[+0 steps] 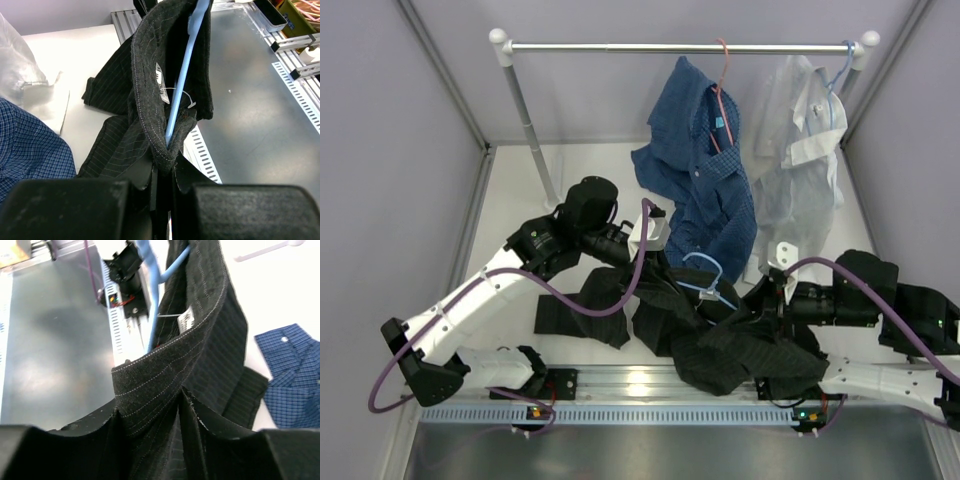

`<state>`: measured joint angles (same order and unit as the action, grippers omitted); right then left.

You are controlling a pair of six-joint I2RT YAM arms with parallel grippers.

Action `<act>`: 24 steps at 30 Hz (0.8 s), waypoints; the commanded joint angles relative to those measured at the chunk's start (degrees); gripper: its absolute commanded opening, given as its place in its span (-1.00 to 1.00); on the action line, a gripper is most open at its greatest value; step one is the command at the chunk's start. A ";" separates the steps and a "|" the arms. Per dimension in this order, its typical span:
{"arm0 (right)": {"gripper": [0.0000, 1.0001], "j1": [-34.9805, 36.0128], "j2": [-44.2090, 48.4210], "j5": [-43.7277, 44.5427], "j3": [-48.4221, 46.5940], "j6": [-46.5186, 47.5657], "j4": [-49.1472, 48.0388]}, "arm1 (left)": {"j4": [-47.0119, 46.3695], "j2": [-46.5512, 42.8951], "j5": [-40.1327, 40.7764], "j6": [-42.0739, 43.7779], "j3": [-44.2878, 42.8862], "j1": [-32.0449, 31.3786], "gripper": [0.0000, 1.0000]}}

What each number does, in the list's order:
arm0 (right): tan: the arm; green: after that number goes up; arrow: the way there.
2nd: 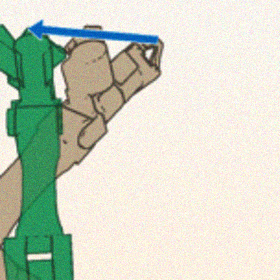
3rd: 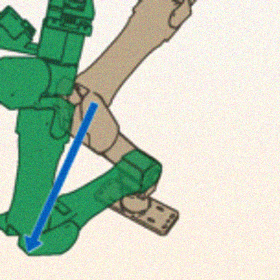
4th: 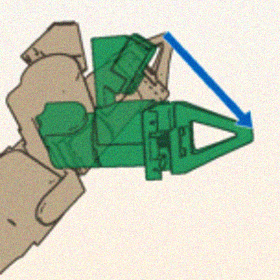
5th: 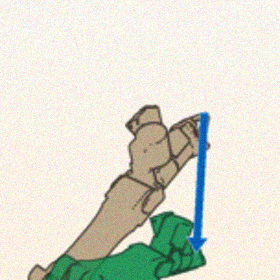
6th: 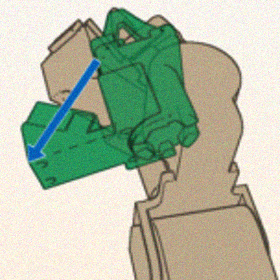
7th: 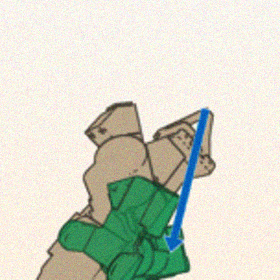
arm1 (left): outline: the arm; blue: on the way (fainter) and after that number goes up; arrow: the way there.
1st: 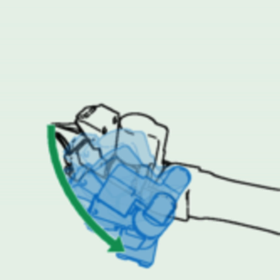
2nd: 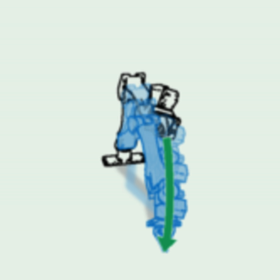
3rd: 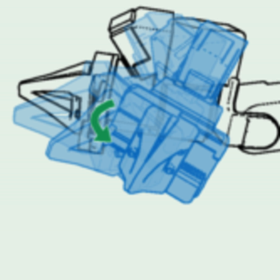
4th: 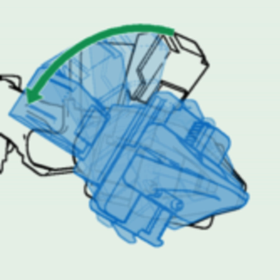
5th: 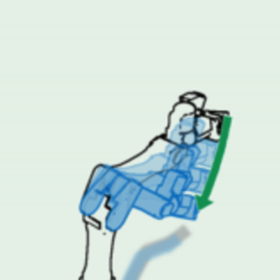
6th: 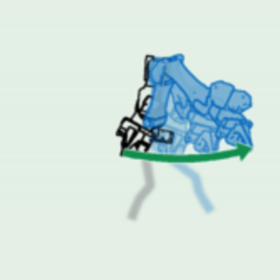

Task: Place the shirt on the hanger

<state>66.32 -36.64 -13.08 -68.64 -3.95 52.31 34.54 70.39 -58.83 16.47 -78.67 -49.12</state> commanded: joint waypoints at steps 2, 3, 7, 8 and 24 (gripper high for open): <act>-0.28 0.38 1.92 5.25 -0.18 0.61 -6.52 | -0.62 -1.22 -1.47 0.84 -2.01 -0.10 -1.00; -0.35 0.38 2.45 5.96 0.08 0.43 -7.13 | -0.53 -1.22 -1.38 0.76 -2.01 -0.10 -1.00; -0.47 0.38 4.56 6.23 0.88 -0.19 -8.99 | -0.53 -1.40 -1.38 0.85 -2.18 -0.10 -1.00; -0.36 0.38 4.56 5.70 0.97 -0.19 -8.90 | -0.53 -1.48 -1.29 0.67 -2.45 -0.10 -1.00; -0.20 0.38 2.37 1.21 -0.35 1.48 -8.01 | -0.53 0.36 -0.23 -2.67 -4.82 -0.10 -1.00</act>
<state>66.32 -32.82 -12.05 -67.88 -3.53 48.07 34.94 70.57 -56.51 14.59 -80.60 -49.12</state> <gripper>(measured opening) 0.425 0.098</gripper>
